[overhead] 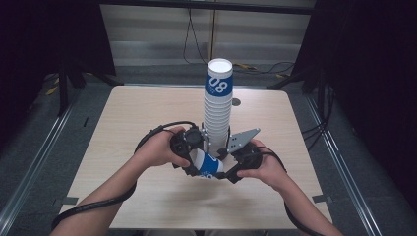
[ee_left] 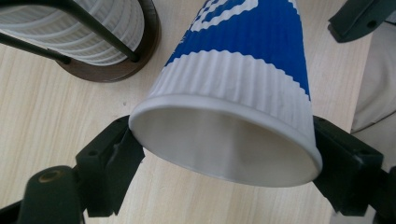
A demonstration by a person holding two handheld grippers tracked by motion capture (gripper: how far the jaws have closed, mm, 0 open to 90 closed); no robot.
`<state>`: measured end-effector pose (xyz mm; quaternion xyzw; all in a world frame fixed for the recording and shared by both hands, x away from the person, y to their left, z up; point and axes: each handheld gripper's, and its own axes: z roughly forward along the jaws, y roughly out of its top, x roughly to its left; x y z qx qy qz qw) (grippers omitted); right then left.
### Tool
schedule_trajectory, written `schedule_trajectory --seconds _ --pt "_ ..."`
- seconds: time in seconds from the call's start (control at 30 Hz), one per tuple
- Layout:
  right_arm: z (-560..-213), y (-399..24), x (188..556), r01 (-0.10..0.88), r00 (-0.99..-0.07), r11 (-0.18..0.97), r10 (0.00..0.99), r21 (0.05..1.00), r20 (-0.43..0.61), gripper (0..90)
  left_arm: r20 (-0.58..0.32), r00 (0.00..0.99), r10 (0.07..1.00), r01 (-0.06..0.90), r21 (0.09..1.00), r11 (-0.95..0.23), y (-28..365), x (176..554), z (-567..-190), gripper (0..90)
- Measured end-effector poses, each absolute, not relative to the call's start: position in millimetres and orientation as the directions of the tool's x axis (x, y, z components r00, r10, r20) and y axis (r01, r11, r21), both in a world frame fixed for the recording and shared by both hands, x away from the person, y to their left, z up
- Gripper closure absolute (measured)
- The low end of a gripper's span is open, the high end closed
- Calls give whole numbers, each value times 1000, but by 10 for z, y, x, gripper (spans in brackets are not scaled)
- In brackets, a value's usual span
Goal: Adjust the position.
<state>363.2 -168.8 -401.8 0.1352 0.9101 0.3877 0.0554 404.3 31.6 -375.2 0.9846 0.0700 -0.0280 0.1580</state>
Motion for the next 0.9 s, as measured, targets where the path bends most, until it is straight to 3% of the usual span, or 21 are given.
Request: schedule_trajectory --seconds 0.9 --pt "-4084 -1576 3640 182 -968 685 251 705 7 201 -105 986 132 156 272 -949 224 4026 -3753 169"
